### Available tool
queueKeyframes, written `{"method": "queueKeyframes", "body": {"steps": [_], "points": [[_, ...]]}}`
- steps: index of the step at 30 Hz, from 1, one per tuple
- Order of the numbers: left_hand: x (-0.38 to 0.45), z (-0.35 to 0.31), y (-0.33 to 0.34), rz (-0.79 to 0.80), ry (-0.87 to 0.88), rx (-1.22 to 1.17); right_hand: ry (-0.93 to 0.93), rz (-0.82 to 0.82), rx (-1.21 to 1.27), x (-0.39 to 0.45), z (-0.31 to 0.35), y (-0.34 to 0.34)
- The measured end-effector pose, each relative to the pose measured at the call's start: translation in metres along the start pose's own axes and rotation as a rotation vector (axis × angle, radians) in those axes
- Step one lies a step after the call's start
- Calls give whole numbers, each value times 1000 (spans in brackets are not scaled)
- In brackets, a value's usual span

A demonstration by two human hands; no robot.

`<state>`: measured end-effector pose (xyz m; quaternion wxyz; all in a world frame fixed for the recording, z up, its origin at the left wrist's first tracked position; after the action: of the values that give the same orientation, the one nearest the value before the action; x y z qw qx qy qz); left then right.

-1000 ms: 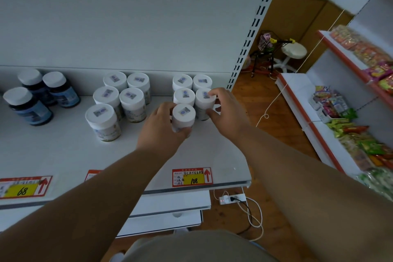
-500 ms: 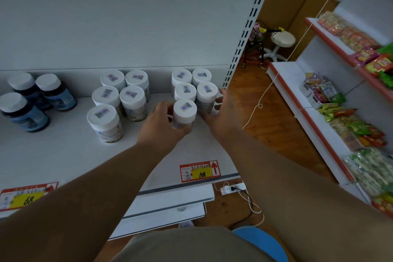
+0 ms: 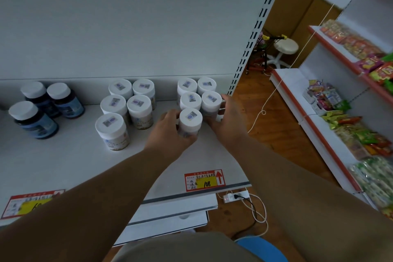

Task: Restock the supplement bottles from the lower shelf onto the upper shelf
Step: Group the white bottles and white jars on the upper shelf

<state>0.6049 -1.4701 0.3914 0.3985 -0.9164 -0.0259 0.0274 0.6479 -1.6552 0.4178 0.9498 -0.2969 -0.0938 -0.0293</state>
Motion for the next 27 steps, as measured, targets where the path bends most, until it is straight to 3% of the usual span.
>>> {"method": "queueKeyframes", "body": {"steps": [14, 27], "points": [[-4, -1, -3, -15, -30, 5, 77, 199, -2, 5, -12, 14], [-16, -1, -6, -23, -41, -31, 165, 66, -49, -26, -15, 7]]}}
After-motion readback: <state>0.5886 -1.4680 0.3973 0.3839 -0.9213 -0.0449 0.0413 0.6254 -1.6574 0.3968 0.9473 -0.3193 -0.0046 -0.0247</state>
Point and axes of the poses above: each hand's wrist, its own x-axis towards the middle knuckle, its own y-axis out of the palm, z = x × y, the point moved 9 cm from there along x, towards the middle knuckle, and after that the axes turned 7 degrees about x, right-handed, at the moved point
